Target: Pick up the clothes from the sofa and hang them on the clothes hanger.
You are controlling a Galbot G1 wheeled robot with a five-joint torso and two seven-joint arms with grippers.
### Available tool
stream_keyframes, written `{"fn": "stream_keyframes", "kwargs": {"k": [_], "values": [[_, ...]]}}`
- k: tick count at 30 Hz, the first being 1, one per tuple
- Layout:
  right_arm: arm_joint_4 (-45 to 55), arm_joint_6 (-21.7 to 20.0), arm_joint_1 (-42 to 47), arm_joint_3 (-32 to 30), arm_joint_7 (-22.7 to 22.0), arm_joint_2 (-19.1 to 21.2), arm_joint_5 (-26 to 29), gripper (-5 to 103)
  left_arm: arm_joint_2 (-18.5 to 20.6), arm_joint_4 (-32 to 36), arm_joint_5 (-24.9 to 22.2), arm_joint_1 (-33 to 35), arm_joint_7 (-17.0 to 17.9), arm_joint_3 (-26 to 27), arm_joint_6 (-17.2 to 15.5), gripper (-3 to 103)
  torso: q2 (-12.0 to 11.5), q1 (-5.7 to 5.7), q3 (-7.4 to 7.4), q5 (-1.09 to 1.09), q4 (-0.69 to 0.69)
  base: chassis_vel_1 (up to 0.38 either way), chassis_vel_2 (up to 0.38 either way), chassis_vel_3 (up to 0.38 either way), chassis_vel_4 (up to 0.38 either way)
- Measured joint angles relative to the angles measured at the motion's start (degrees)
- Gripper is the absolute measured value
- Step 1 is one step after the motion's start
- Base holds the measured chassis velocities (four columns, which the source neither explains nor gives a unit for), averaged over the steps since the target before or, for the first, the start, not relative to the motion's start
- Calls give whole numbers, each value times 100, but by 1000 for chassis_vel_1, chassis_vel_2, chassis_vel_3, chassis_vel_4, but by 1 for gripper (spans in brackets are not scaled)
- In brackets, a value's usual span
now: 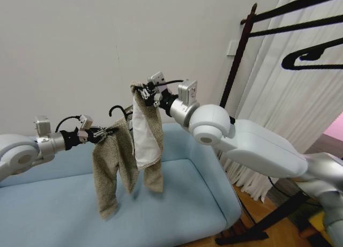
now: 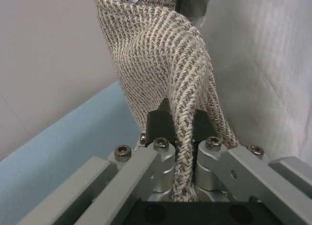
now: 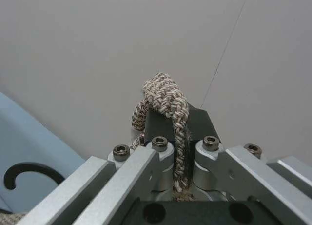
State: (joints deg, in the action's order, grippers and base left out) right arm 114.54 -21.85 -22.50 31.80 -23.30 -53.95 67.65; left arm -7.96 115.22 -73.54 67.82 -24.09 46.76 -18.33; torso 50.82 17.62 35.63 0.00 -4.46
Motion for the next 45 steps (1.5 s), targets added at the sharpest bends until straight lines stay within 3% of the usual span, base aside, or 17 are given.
{"fn": "stream_keyframes", "kwargs": {"k": [7, 18, 24, 29, 37, 45], "values": [[224, -9, 54, 61, -19, 18, 44, 3, 9, 30, -17, -1, -26, 22, -16, 4, 0, 0, 0, 0, 0, 0, 0, 0, 0], [1267, -140, 879, 505, -252, 747, 169, 3, -13, 91, -103, -31, 202, 63, -45, 4, 0, 0, -1, -1, -1, 0, 0, 0, 0], [1581, -148, 1228, 622, -417, 884, 226, 3, -27, 93, -197, -80, 364, 80, -50, 4, 0, -1, -1, -1, -1, 0, 0, 0, 0], [1572, -140, 1627, 701, -519, 824, 149, 3, -33, 116, -283, -95, 443, 117, -50, 4, 0, 0, 0, -1, 0, 0, 0, 0, 0], [1120, 80, 1724, 701, -676, 282, 59, 3, -33, 163, -379, -111, 531, 157, -31, 4, 0, 0, 0, 1, 2, 0, 0, 0, 0], [1295, 169, 1504, 624, -566, 263, 23, 3, -48, 189, -405, -104, 582, 142, -31, 4, 0, 0, -1, 1, -1, 0, 0, 0, 0]]}}
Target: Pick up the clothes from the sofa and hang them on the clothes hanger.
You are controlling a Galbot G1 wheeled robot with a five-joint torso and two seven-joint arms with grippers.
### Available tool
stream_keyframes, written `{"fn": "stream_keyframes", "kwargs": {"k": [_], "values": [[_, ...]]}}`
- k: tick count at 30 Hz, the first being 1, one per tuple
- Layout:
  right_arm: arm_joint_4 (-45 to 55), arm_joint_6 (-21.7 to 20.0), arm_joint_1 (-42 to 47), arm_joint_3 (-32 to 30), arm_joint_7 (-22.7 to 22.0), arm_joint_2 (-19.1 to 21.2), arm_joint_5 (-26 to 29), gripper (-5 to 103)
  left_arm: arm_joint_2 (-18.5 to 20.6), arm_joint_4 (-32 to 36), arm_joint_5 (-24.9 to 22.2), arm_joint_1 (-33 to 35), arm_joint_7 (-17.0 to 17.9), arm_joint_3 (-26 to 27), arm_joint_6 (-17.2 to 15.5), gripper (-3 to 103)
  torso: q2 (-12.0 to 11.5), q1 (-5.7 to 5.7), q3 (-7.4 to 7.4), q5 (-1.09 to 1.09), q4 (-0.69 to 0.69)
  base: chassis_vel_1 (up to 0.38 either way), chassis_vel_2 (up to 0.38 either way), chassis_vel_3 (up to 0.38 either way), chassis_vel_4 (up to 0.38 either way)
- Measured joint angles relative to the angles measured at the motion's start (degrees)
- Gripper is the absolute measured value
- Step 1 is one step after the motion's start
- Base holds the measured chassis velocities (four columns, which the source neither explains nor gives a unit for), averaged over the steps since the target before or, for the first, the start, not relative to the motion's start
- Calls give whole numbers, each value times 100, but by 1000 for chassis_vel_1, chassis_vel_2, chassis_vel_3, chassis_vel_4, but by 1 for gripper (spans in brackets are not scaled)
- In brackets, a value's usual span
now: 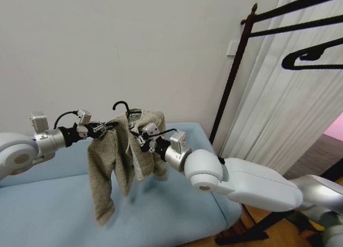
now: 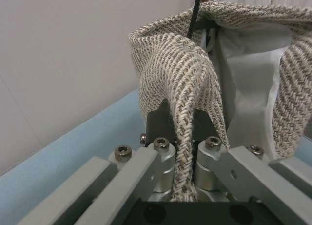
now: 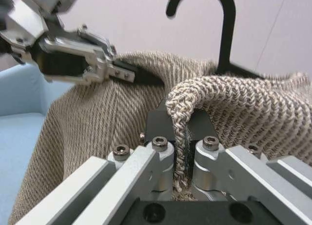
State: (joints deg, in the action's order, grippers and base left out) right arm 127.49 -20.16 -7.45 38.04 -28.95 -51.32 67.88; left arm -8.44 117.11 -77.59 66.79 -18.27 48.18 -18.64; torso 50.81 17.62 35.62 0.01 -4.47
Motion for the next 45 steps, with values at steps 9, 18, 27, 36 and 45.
{"fn": "stream_keyframes", "kwargs": {"k": [9, 18, 27, 36, 45], "values": [[-252, 167, 344, 437, 63, -46, -449, 3, -9, 67, -40, -8, -121, 24, 22, 4, 0, 0, 1, -2, 0, 0, 0, 0, 0], [-600, 198, -464, -58, 104, -88, -367, 3, -97, 87, 79, 44, -356, -15, 76, 4, 0, 0, 0, 0, 1, 0, 0, 0, 0], [-711, 220, -1293, -400, 84, -404, -16, 3, -197, 79, 213, 69, -400, -83, 85, 4, 0, 0, 0, 0, 2, 0, 0, 0, 0], [-414, 270, -1343, -299, 213, -314, 114, 3, -282, 61, 277, 58, -379, -116, 57, 4, 0, 1, 1, 0, 1, 0, 0, 0, 0], [210, 57, -684, 161, 505, 186, -9, 3, -377, 79, 278, 31, -281, -121, 18, 4, 0, 0, 0, -1, 0, 0, 0, 0, 0]]}}
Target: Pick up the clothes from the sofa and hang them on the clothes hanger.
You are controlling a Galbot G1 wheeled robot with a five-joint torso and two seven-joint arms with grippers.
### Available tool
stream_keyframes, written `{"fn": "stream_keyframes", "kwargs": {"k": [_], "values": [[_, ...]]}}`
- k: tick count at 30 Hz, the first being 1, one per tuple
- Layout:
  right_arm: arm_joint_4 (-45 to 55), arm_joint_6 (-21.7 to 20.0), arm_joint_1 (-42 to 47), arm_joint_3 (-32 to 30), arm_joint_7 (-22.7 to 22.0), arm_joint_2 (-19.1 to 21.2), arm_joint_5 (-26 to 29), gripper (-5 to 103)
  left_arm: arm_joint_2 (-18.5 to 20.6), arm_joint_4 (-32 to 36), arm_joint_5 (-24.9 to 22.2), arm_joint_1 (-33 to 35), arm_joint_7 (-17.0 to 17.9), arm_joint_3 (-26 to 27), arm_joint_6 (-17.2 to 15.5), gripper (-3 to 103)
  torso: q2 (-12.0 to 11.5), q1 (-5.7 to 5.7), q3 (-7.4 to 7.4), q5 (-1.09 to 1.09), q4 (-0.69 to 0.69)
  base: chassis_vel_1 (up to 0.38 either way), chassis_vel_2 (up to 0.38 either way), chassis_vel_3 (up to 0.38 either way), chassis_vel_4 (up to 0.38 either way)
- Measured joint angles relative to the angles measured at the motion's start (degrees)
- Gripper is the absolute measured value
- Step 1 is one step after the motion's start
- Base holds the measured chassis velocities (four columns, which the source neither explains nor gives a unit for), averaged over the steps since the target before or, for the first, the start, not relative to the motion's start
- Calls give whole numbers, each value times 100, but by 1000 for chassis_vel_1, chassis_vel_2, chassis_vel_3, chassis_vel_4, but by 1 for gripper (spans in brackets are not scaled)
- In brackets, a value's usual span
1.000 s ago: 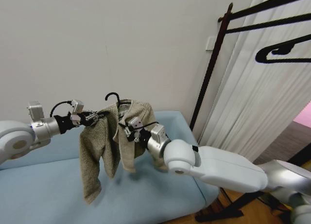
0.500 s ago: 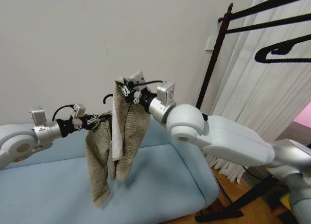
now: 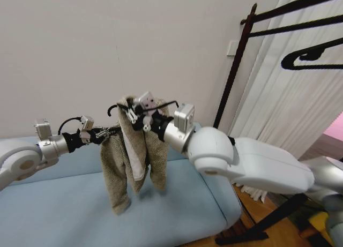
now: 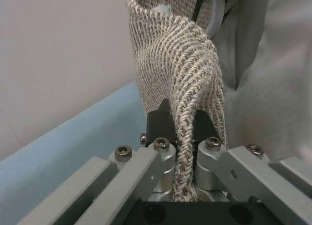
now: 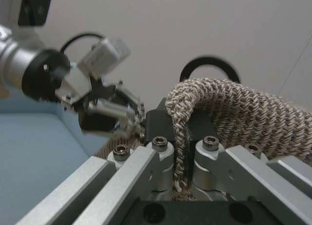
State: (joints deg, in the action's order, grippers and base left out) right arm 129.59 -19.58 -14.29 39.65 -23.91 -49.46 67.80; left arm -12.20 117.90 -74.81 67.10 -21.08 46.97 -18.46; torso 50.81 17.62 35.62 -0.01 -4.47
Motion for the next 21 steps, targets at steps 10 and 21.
{"fn": "stream_keyframes", "kwargs": {"k": [10, 21], "values": [[-95, -58, 782, 520, 94, 255, -488, 3, 25, 15, -93, -35, 7, 102, -12, 4, 0, 0, 0, 0, 0, 0, 0, 0, 0], [-475, -137, 804, 523, -141, 32, -609, 10, -37, -31, -131, -53, -6, 90, 106, 4, 0, 0, 0, 1, 1, 0, 0, 0, 0]]}}
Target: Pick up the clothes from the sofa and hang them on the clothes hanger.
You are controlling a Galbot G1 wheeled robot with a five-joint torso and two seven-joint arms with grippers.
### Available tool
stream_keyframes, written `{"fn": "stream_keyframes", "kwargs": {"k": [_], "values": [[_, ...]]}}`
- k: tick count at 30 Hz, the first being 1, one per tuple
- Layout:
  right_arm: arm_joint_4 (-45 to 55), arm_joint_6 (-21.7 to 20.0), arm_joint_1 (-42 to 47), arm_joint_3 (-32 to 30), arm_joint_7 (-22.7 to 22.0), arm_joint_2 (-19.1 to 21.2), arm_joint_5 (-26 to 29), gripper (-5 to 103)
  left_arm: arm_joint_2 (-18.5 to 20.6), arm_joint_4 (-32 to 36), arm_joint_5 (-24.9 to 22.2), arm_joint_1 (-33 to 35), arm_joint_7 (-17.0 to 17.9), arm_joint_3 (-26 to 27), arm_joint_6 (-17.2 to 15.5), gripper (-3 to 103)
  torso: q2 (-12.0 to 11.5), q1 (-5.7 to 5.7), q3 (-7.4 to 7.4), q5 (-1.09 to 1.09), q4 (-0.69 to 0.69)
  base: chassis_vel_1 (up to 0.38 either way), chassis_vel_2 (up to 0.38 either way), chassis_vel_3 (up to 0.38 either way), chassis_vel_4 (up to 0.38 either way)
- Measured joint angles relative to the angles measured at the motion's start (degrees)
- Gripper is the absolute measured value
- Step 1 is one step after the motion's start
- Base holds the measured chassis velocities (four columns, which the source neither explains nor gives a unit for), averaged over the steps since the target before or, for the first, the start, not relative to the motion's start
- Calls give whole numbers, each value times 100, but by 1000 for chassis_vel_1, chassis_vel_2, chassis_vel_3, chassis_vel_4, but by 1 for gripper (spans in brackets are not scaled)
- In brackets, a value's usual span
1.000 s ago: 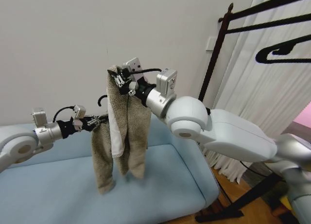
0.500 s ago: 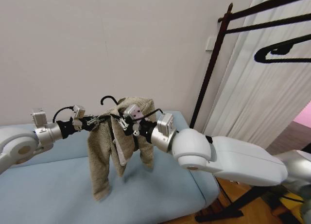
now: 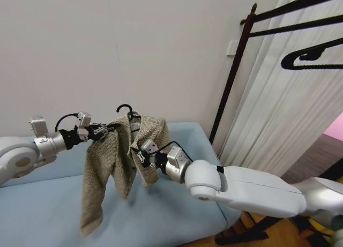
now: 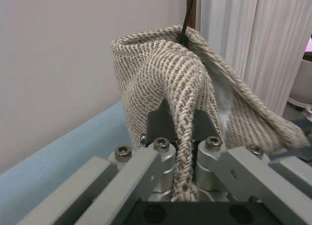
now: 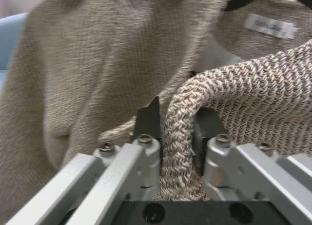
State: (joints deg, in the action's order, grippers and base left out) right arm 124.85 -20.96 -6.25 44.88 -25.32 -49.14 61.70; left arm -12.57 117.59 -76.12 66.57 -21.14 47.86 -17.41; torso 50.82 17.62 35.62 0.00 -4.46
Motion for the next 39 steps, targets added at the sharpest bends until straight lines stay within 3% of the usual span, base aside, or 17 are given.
{"fn": "stream_keyframes", "kwargs": {"k": [5, 10, 11, 17, 21, 27, 33, 38, 39], "values": [[-152, 32, -18, -41, -21, 46, -47, 32, -140, -20, -29, 0, 33, -35, 164, 4, 0, 0, 0, 0, 0, 0, 0, 0, 0], [-108, 42, 10, -16, -28, 116, -68, 42, -287, -40, -79, -43, 163, -47, 261, 4, 0, 0, 0, 0, -1, 0, 0, 0, 0], [-54, 42, 40, 9, -42, 134, -69, 54, -354, -58, -84, -58, 175, -32, 267, 4, 0, 0, 0, 0, -1, 0, 0, 0, 0], [48, 42, 41, 68, -79, 114, -82, 70, -404, -60, -83, -74, 179, 3, 273, 4, 0, 0, 0, 0, 0, 0, 0, 0, 0], [184, 40, 11, 66, -121, 231, -74, 91, -406, -32, -82, -113, 207, 12, 279, 4, 0, 0, 0, 0, 0, 0, 0, 0, 0], [276, 21, -59, -76, -194, 398, -27, 99, -393, -18, -79, -99, 201, 54, 279, 4, 0, 0, 0, -1, -2, 0, 0, 0, 0], [-51, -31, -380, -349, -809, 144, 323, 100, -382, 8, -78, -84, 174, 70, 279, 4, 0, 0, 0, 0, 1, 0, 0, 0, 0], [-388, -83, -479, -427, -1788, -254, 975, 102, -376, 49, -74, -65, 153, 78, 280, 4, 0, 0, 0, 1, 0, 0, 0, 0, 0], [-388, -83, -479, -427, -1788, -254, 975, 102, -376, 49, -74, -65, 153, 78, 280, 4, 0, 0, 0, 1, 0, 0, 0, 0, 0]]}}
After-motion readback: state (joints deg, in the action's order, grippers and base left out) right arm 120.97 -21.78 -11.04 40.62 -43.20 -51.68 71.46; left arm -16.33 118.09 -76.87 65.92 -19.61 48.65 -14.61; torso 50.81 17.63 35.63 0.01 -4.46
